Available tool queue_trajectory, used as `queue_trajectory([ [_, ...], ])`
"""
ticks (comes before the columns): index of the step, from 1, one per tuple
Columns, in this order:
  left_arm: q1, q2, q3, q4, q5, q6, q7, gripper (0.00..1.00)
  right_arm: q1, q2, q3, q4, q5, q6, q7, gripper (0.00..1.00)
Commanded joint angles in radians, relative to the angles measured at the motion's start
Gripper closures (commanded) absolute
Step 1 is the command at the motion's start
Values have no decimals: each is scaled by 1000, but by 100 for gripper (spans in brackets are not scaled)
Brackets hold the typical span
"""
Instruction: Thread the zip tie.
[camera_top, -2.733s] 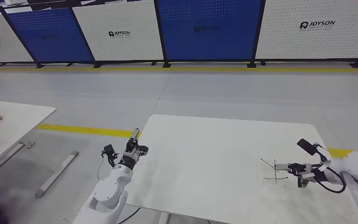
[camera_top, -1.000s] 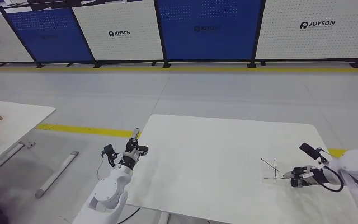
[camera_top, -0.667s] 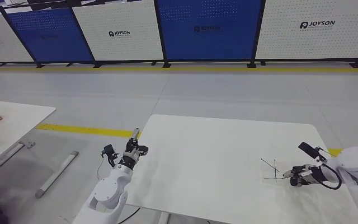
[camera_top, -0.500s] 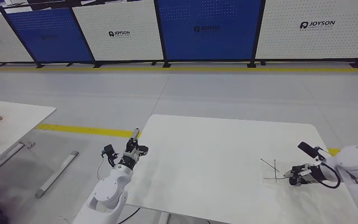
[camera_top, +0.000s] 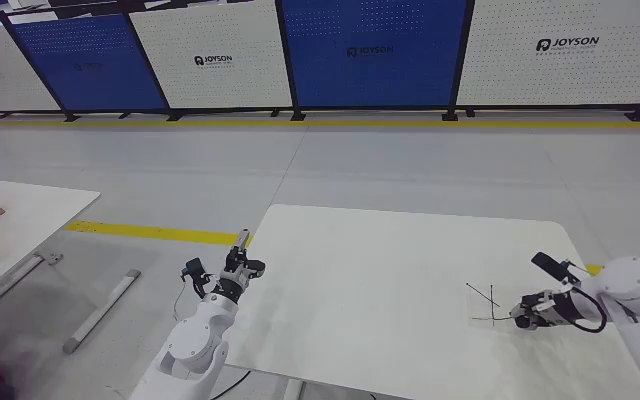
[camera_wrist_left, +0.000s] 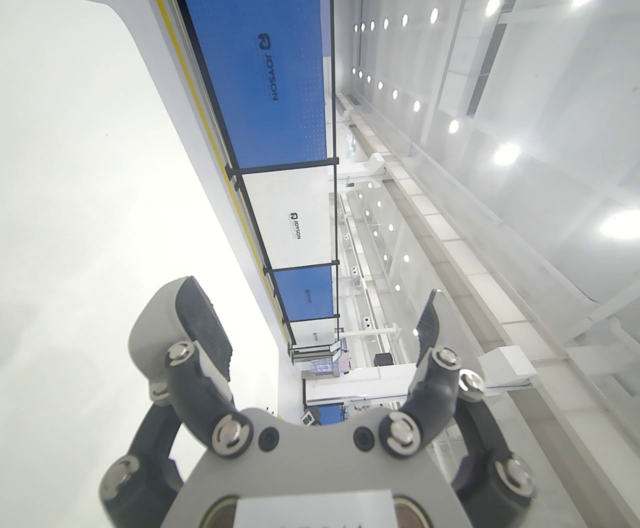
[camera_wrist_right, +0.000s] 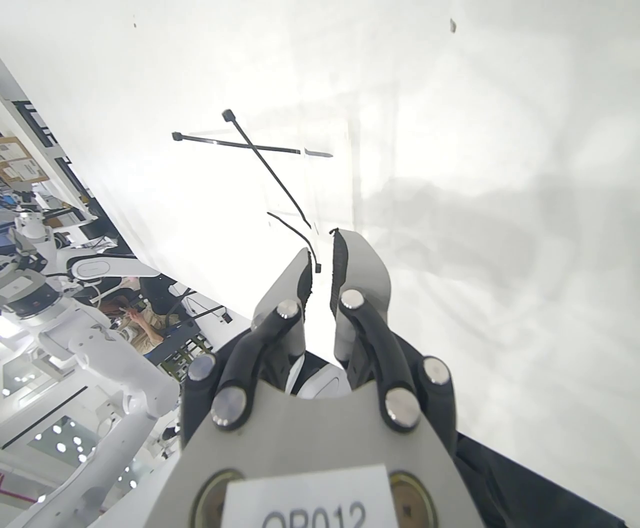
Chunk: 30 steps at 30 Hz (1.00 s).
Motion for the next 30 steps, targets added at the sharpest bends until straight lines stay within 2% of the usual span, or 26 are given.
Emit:
queue_trajectory([
  [1,0,0,0,0,0,0,0,0,2,0,-1,1,1,0,0,96],
  [4,0,0,0,0,0,0,0,0,4,0,-1,4,3,-2,0,100],
  [15,0,0,0,0,0,0,0,0,-22,19,42,-33,22,-29,-5,100],
  [21,0,0,0,0,0,0,0,0,-103,50,151,-85,104,-111,-30,100],
  [25,0,0,0,0,0,0,0,0,-189,74,249,-134,185,-162,-66,100],
  [30,0,0,0,0,0,0,0,0,-197,75,256,-136,194,-164,-70,100],
])
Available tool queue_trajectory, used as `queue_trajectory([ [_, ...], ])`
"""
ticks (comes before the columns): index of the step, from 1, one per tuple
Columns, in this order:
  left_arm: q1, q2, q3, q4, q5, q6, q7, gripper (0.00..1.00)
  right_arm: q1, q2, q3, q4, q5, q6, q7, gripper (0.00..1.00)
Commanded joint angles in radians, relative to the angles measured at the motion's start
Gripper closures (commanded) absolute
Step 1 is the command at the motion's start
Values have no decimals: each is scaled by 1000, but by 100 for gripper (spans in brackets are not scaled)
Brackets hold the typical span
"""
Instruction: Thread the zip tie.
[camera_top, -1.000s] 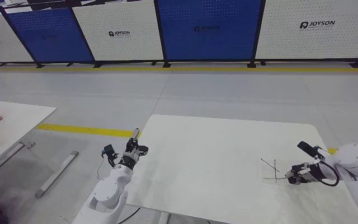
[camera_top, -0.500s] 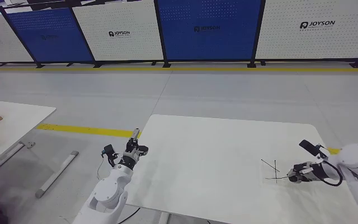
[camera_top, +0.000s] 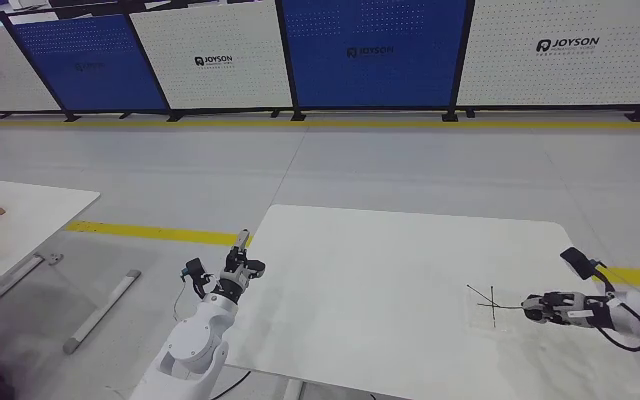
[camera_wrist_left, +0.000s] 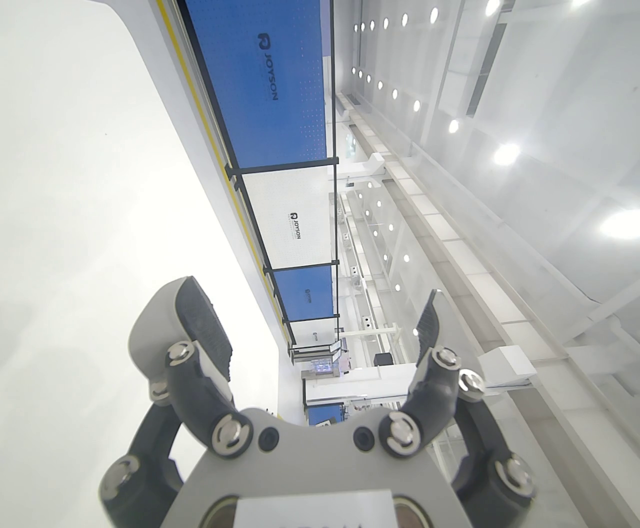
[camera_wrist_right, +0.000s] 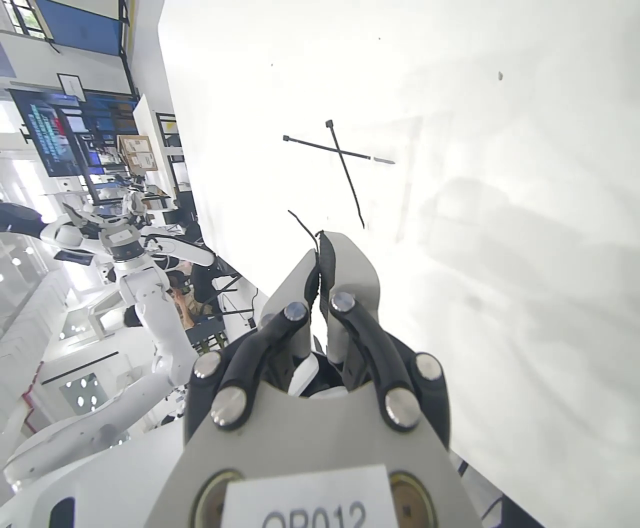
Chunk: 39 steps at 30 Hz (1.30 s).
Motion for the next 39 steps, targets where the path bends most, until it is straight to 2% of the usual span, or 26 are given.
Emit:
queue_trajectory([
  [1,0,0,0,0,0,0,0,0,1,0,-1,0,-1,0,0,100],
  [8,0,0,0,0,0,0,0,0,1,0,-1,0,-1,0,0,100],
  [10,0,0,0,0,0,0,0,0,-16,-2,0,-17,14,-18,-36,100],
  [14,0,0,0,0,0,0,0,0,-47,2,24,-70,51,-97,-54,100],
  [17,0,0,0,0,0,0,0,0,-77,4,44,-119,98,-181,-59,100],
  [20,0,0,0,0,0,0,0,0,-88,3,47,-141,168,-270,-9,100],
  [35,0,0,0,0,0,0,0,0,-87,3,43,-142,170,-278,2,100],
  [37,0,0,0,0,0,0,0,0,-100,0,38,-188,168,-293,-49,100],
  [39,0,0,0,0,0,0,0,0,-113,-1,44,-236,184,-333,-78,100],
])
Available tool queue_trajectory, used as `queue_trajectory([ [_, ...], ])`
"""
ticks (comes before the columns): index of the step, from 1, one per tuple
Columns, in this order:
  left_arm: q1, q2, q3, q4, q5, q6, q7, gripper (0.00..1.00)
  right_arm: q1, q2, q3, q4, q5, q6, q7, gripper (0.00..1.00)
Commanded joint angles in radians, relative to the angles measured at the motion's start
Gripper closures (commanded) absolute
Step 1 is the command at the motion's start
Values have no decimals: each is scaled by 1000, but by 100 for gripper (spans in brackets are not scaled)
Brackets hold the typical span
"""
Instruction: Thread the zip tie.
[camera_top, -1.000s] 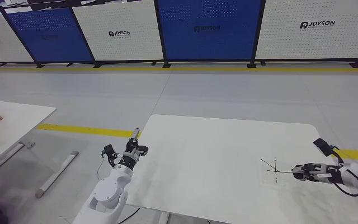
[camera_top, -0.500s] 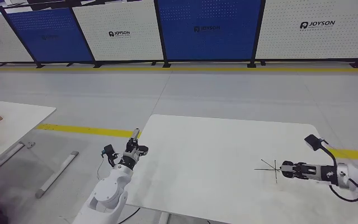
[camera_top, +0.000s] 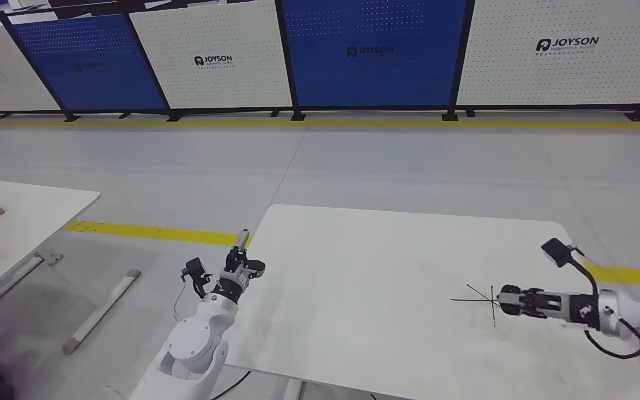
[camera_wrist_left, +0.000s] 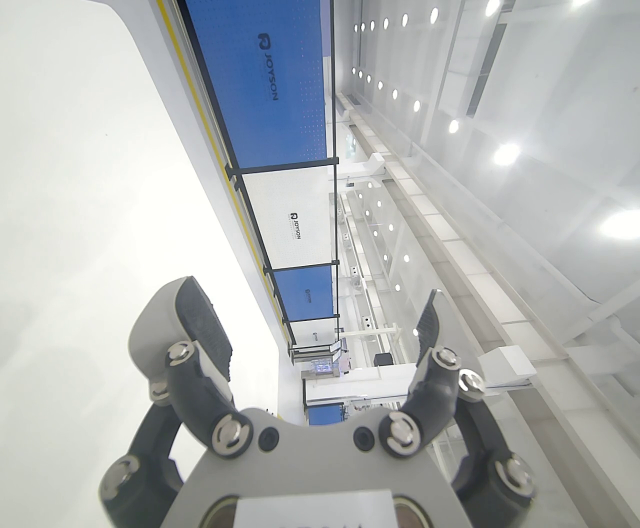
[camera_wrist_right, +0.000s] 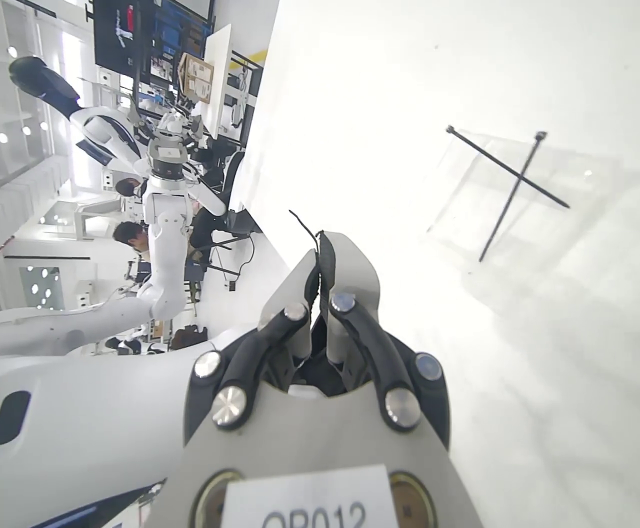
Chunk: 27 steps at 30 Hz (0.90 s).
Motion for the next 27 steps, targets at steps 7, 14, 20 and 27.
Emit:
queue_trajectory([
  [7,0,0,0,0,0,0,0,0,-56,-9,-8,-120,112,-135,-19,100],
  [14,0,0,0,0,0,0,0,0,-56,-9,-8,-120,112,-135,-19,100],
  [20,0,0,0,0,0,0,0,0,-56,-9,-8,-120,112,-135,-19,100],
  [27,0,0,0,0,0,0,0,0,-70,-15,-12,-143,124,-135,-86,100],
])
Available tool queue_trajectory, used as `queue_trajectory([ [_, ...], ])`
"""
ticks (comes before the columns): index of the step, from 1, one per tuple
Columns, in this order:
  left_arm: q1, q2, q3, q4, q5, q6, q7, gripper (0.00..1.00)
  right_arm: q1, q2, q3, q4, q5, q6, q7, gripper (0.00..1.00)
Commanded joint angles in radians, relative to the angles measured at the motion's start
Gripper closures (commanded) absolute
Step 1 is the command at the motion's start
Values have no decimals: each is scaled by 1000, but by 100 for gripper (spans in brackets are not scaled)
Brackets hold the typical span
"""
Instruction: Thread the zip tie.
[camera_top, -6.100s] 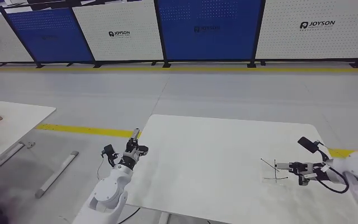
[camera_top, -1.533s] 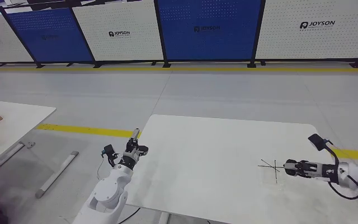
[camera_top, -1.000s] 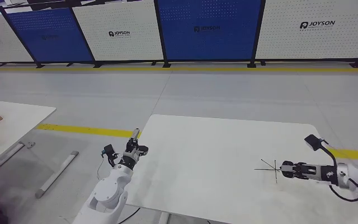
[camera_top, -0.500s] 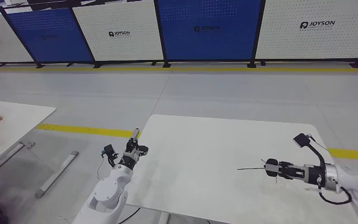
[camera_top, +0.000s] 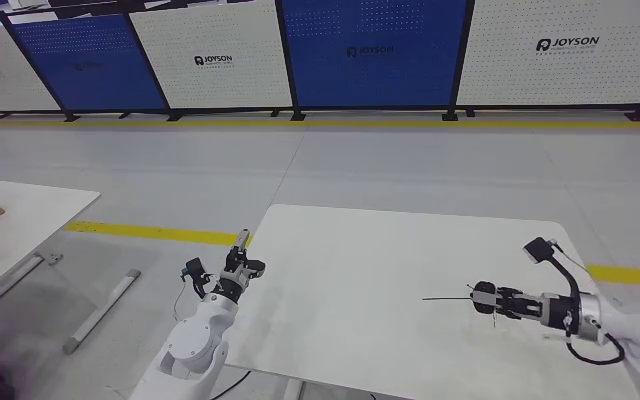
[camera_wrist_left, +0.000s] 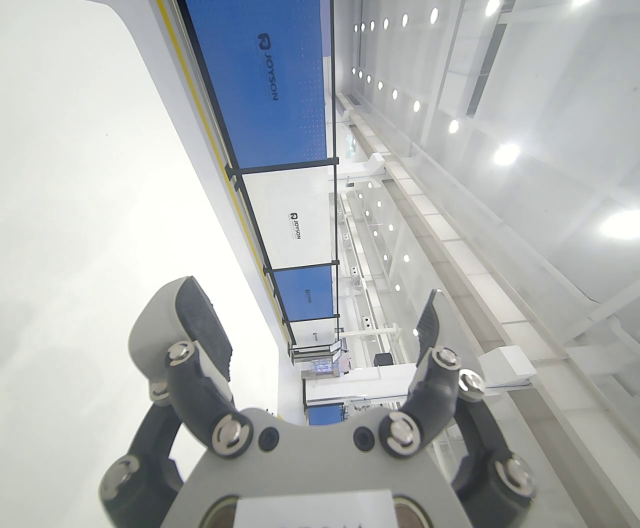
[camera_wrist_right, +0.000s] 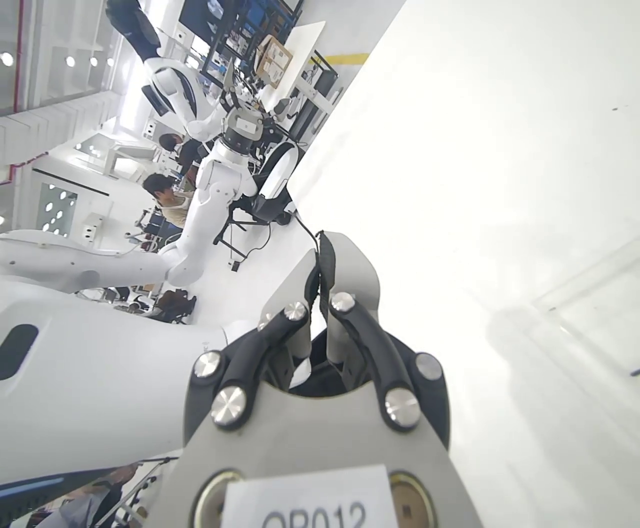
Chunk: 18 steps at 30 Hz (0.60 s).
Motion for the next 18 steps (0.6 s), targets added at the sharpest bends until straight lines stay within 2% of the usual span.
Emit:
queue_trajectory([
  [1,0,0,0,0,0,0,0,0,6,-4,-5,-17,14,-1,0,100],
  [4,0,0,0,0,0,0,0,0,26,-12,-26,-27,21,-1,11,100],
  [8,0,0,0,0,0,0,0,0,77,-28,-89,6,6,5,25,100],
  [18,0,0,0,0,0,0,0,0,77,-28,-89,6,6,5,25,100],
])
